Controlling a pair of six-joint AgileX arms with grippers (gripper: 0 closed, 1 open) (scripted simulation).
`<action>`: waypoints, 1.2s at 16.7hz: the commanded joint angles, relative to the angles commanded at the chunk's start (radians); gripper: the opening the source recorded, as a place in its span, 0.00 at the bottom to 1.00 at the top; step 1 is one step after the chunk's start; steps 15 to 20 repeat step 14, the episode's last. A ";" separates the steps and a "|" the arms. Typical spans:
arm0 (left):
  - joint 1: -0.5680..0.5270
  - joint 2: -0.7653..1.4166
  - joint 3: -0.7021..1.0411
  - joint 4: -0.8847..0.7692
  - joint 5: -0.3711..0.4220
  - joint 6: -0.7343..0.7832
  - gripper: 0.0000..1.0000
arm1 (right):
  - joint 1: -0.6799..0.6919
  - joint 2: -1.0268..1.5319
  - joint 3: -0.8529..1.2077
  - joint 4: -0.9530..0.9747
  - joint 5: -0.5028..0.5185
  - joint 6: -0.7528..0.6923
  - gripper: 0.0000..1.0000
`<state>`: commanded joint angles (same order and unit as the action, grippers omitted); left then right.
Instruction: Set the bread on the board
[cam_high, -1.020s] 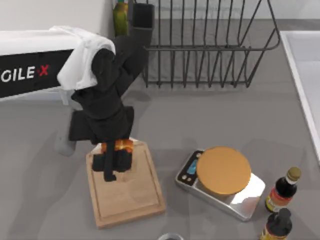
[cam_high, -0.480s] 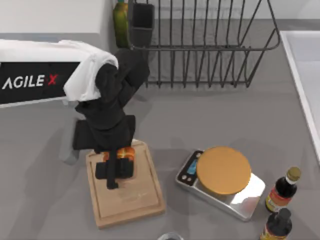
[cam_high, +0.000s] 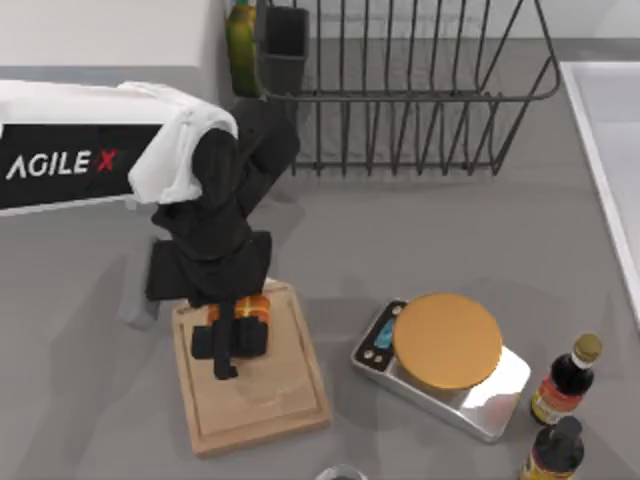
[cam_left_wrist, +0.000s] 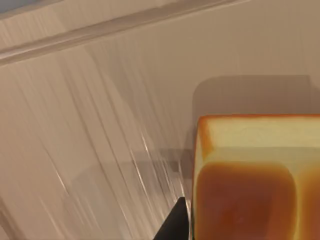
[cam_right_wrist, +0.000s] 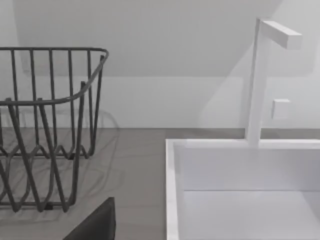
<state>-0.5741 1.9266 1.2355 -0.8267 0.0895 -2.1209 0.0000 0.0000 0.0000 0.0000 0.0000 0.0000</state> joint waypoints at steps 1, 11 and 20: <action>0.000 0.000 0.000 0.000 0.000 0.000 0.45 | 0.000 0.000 0.000 0.000 0.000 0.000 1.00; 0.000 0.000 0.000 0.000 0.000 0.000 1.00 | 0.000 0.000 0.000 0.000 0.000 0.000 1.00; 0.000 0.000 0.000 0.000 0.000 0.000 1.00 | 0.000 0.000 0.000 0.000 0.000 0.000 1.00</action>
